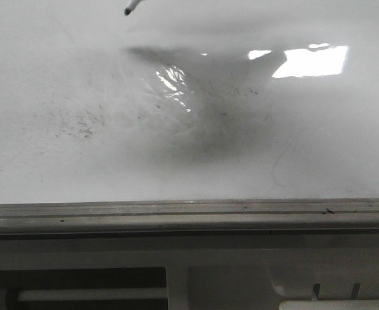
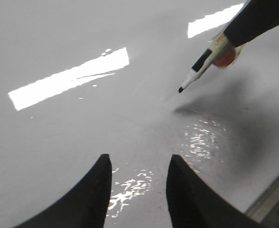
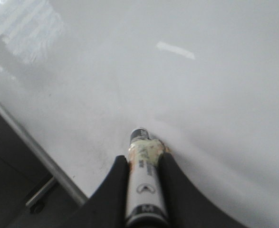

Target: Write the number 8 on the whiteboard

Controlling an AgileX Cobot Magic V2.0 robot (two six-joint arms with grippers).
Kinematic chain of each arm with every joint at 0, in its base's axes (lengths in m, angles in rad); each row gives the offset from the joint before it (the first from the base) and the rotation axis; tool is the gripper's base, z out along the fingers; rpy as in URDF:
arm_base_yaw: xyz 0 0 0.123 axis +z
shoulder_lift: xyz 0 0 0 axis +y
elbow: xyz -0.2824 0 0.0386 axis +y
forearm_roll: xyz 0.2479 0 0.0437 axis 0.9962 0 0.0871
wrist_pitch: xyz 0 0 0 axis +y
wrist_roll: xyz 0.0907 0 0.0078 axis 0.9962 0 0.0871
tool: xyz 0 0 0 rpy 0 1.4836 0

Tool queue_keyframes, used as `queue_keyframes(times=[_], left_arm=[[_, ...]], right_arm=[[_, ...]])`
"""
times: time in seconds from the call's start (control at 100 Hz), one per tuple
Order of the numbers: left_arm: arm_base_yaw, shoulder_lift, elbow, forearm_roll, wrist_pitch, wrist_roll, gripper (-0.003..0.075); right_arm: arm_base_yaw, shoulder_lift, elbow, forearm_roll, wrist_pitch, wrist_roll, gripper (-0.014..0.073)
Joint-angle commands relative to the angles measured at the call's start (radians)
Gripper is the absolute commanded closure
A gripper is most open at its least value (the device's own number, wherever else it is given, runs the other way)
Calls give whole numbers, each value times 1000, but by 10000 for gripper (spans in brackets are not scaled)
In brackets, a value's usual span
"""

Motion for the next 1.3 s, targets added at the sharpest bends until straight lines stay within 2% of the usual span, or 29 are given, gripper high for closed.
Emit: queue_keyframes(times=[0.0, 0.25, 0.35, 0.56, 0.71, 0.79, 0.87, 0.98, 1.16, 1.29], left_arm=[[38, 6, -29, -38, -122, -13, 458], [53, 6, -29, -43, -151, -13, 458], [53, 6, -29, -43, -151, -13, 458], [53, 6, -29, -43, -151, -13, 458], [53, 6, -29, -43, -151, -13, 458], [53, 6, -29, -43, -151, -13, 458], [53, 6, -29, -43, -151, -13, 458], [53, 6, -29, -43, -151, -13, 458], [53, 6, -29, -43, -151, -13, 458], [53, 6, -29, -43, -147, -13, 458]], right_arm=[[-45, -9, -44, 2, -51, 3, 657], [-62, 101, -44, 29, -2, 3, 657], [-59, 111, -44, 19, 60, 3, 657], [-59, 28, -44, -159, 199, 71, 657], [-47, 24, -44, -113, 267, 68, 657], [-17, 55, -44, -64, 243, 36, 657], [28, 90, -46, -64, 159, 35, 657], [35, 104, -71, -74, 71, 35, 657], [-22, 68, -118, -179, 121, 71, 657], [-58, 48, -124, -186, 126, 71, 657]])
